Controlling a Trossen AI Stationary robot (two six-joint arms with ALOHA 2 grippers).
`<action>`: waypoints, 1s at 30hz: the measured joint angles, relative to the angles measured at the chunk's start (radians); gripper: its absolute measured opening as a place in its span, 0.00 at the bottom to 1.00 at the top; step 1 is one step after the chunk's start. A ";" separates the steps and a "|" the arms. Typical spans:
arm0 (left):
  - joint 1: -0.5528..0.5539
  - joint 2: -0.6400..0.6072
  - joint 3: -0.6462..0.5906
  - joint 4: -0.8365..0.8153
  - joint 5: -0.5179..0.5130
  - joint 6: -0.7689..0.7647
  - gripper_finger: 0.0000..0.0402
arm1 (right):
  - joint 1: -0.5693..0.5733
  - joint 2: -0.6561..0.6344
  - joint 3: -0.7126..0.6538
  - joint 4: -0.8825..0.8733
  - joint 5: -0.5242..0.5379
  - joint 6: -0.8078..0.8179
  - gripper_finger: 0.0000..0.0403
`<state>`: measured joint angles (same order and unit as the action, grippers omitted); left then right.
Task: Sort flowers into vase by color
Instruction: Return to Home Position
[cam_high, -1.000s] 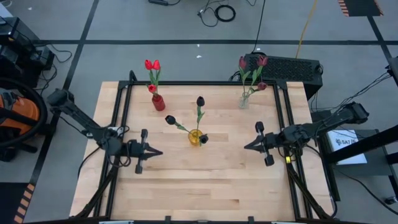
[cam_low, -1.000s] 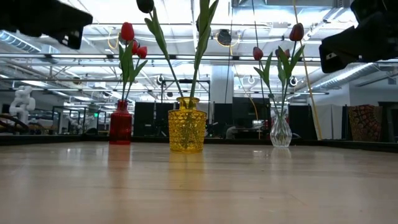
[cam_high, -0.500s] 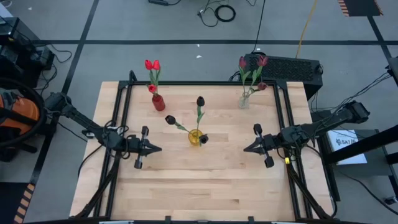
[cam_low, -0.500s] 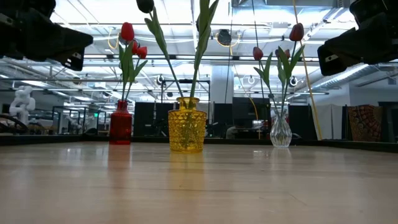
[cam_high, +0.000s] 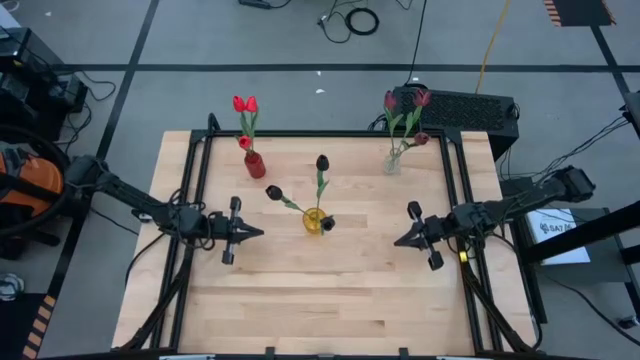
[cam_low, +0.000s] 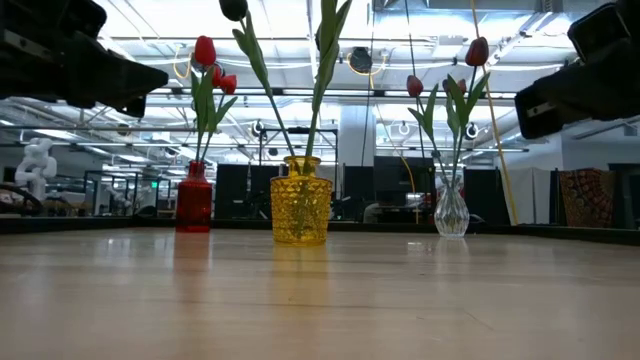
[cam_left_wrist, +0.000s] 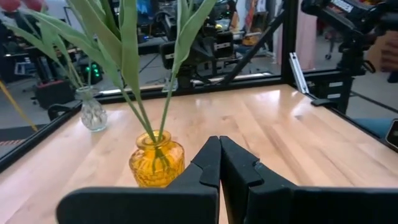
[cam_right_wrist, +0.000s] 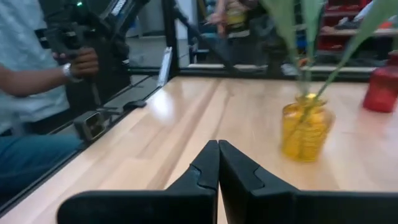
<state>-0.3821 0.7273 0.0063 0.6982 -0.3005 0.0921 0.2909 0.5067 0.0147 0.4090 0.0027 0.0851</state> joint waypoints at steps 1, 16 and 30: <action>0.011 0.000 0.000 0.000 0.016 0.000 0.01 | -0.009 -0.009 0.000 -0.003 0.005 -0.006 0.00; 0.144 -0.006 -0.001 -0.007 0.118 0.028 0.01 | -0.043 -0.268 0.000 -0.255 0.022 -0.021 0.00; 0.253 -0.179 -0.001 -0.168 0.249 0.010 0.01 | -0.043 -0.464 0.001 -0.389 0.018 -0.042 0.00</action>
<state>-0.1289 0.5484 0.0051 0.5306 -0.0518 0.1018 0.2481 0.0425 0.0154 0.0204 0.0204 0.0427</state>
